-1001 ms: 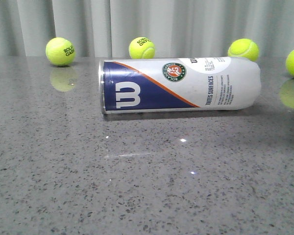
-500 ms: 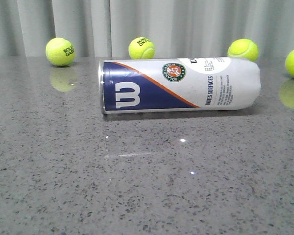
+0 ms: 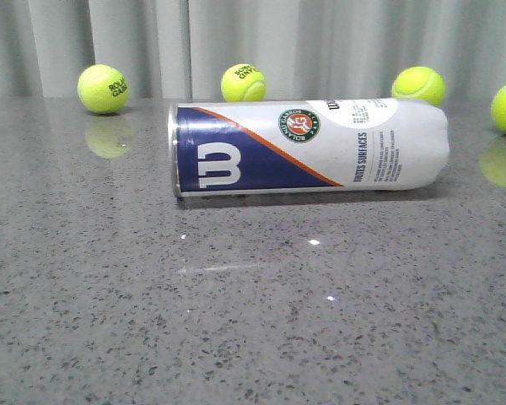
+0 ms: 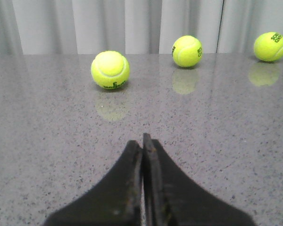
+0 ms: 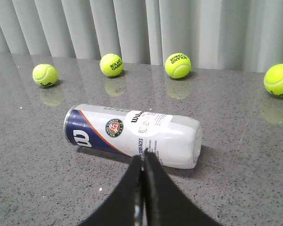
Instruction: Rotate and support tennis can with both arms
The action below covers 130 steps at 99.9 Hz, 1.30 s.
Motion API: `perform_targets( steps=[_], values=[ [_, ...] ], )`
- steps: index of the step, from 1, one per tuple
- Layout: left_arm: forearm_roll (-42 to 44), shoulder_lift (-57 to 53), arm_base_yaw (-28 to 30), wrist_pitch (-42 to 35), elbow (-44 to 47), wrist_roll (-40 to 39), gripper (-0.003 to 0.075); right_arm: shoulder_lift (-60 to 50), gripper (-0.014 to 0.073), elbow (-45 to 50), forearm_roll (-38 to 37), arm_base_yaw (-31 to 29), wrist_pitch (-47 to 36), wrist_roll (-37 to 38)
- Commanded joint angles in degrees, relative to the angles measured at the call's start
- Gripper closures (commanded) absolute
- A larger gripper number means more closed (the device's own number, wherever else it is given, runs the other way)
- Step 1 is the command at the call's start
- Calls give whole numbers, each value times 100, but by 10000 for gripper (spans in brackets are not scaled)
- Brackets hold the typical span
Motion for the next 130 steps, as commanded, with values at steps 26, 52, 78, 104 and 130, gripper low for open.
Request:
perform_targets(
  steps=[26,52,78,104,130],
  values=[
    [-65,1764,0,1475,-1803,-53,739,54,663,-143,-37,-11,-470,-2],
    [-90,3633,0,2219,-2640,-53,687,54,663,-143,-37,-11,-470,-2],
    [-808,4995,0,2457,-3474,-53,143,54,663,-143,-37,-11,-464,-2],
    [-3564,6107,0,2894,-4189,1250,146,54,663,-143,-37,-11,-453,-2],
    [-5603,7162,-400,3235,-4557,2314,154,54,663,-143,-37,-11,-447,-2]
  ],
)
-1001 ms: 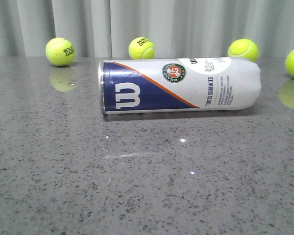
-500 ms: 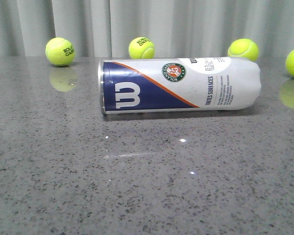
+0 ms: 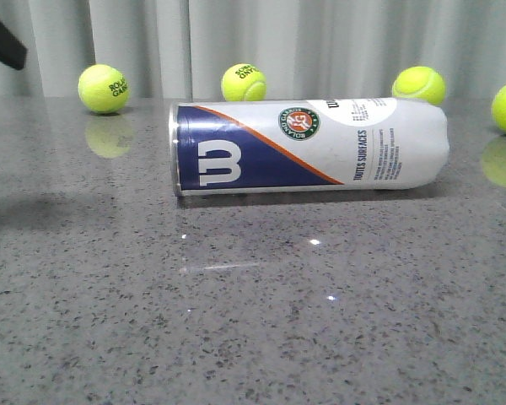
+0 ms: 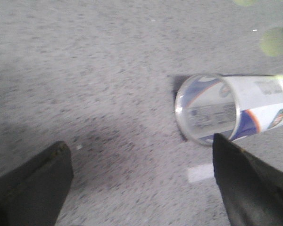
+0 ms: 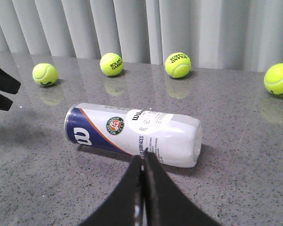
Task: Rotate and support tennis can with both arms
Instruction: 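Move the left gripper to the can's metal end and grasp it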
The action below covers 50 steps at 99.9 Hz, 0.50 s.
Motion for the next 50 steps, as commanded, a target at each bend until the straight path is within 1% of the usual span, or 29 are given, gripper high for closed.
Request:
perform_targets(
  steps=[1,7,24,36,50],
  values=[
    [-721,194,-267,-47,-311,230,154,54,663,-143,-33,-11,-447,-2],
    [-1068,440,-492,-47,-405,452,154,54,663,-143,-33,-11,-447,-2],
    [-2462,1124,-1166,-47,-708,1249,154,54,663,-143,-33,-11,-447,-2],
    [-2857,1630,-1538,-57,-1010,1440,154,54,663,-143,-33,-11,-447,-2],
    [-2939,2140,-1868,1,-1377,1453,155,54,663,-143,-33,-11,-447,-2]
  ],
)
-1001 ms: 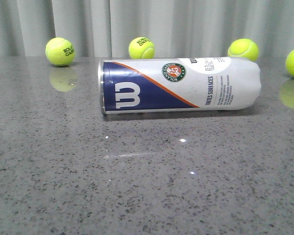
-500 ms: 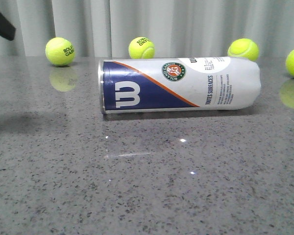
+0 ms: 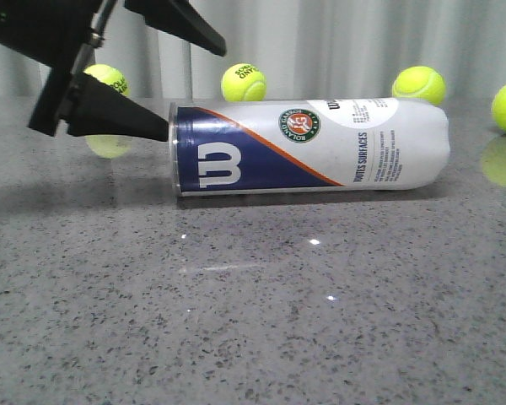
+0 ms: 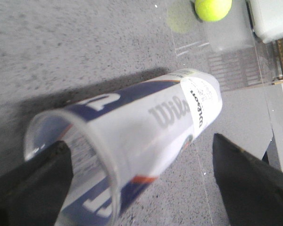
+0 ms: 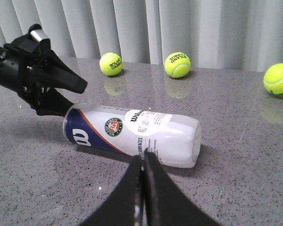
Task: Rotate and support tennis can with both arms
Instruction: 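Move the left gripper to the can's metal end and grasp it, then lift the can's end with the left gripper, rotating it upright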
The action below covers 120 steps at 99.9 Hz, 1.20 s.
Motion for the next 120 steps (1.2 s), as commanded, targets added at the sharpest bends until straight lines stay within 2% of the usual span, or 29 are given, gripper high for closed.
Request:
perform_targets(
  steps=[1,8,15,41,60,85,100,107,120],
  values=[
    [-420,75,-205,159,-365,62,155,54,663,-143,-21,-11,-447,-2],
    [-549,284,-311,349,-489,101,183,54,663,-143,-21,-11,-447,-2],
    [-910,443,-370,516,-501,384,246,54,663,-143,-21,-11,-447,-2],
    [-1743,820,-380,1219,-509,874,584,54,663,-143,-21,-11,-447,-2],
    [-1912,832,-380,1431,-509,977,732,54,663,-143,-21,-11,-447,-2],
    [-2166,657,-380,1750,-548,1820,739,54,663,-143,-21,-11,-447,-2],
    [-2097,58,-380,1377,-548,2181,739,54,663,-143,-21,-11,-447,-2],
    [-1763,-339,-380,1012,-548,2209,739,54,663,-143,-21,-11,-447,-2],
    [-638,-1074,-380,355,-548,2132,739,54,663,-143,-21,-11,-447,-2]
  ],
)
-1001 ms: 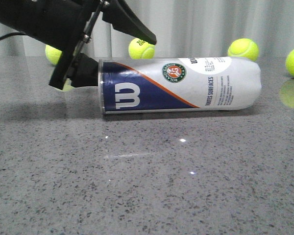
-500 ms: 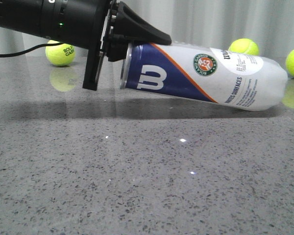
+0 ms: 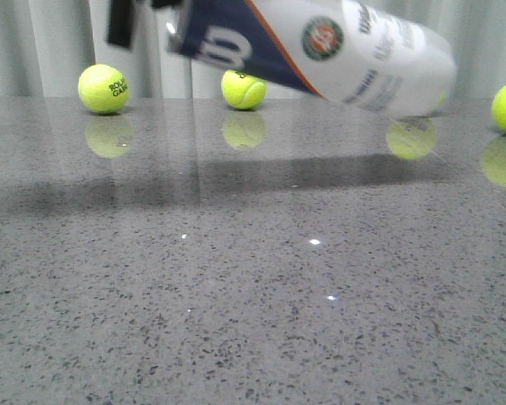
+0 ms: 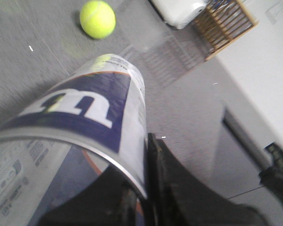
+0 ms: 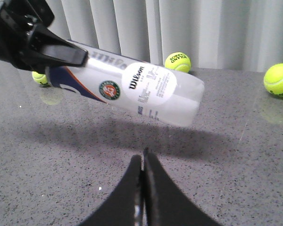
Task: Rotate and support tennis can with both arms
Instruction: 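Lift the can's end with the left gripper, rotating it upright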
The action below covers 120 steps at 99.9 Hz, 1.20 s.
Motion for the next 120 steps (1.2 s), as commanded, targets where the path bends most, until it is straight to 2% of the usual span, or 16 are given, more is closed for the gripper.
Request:
perform_targets(
  steps=[1,15,29,47,64,74,91,120],
  values=[
    [341,-693,-38,-199,-146,-42,739,54,663,-143,-12,-11,-447,-2],
    [1788,-1326,-38,-650,-166,-844,739,54,663,-143,-12,-11,-447,-2],
    [3593,-1620,-54,-490,-442,-2015,739,54,663,-143,-12,-11,-447,-2],
    [5608,-1598,-326,341,-1244,-3199,739,54,663,-143,-12,-11,-447,-2],
    [6913,-1354,-950,1130,-2098,-3516,739,54,663,-143,-12,-11,-447,-2],
    [7654,-1035,-1383,1997,-2594,-3587,739,54,663,-143,-12,-11,-447,-2],
    [8426,-625,-1914,2100,-3115,-3794,739,54,663,-143,-12,-11,-447,-2],
    [8426,-66,-1995,2100,-3261,-3803,738,54,663,-143,-12,-11,-447,-2]
  ],
)
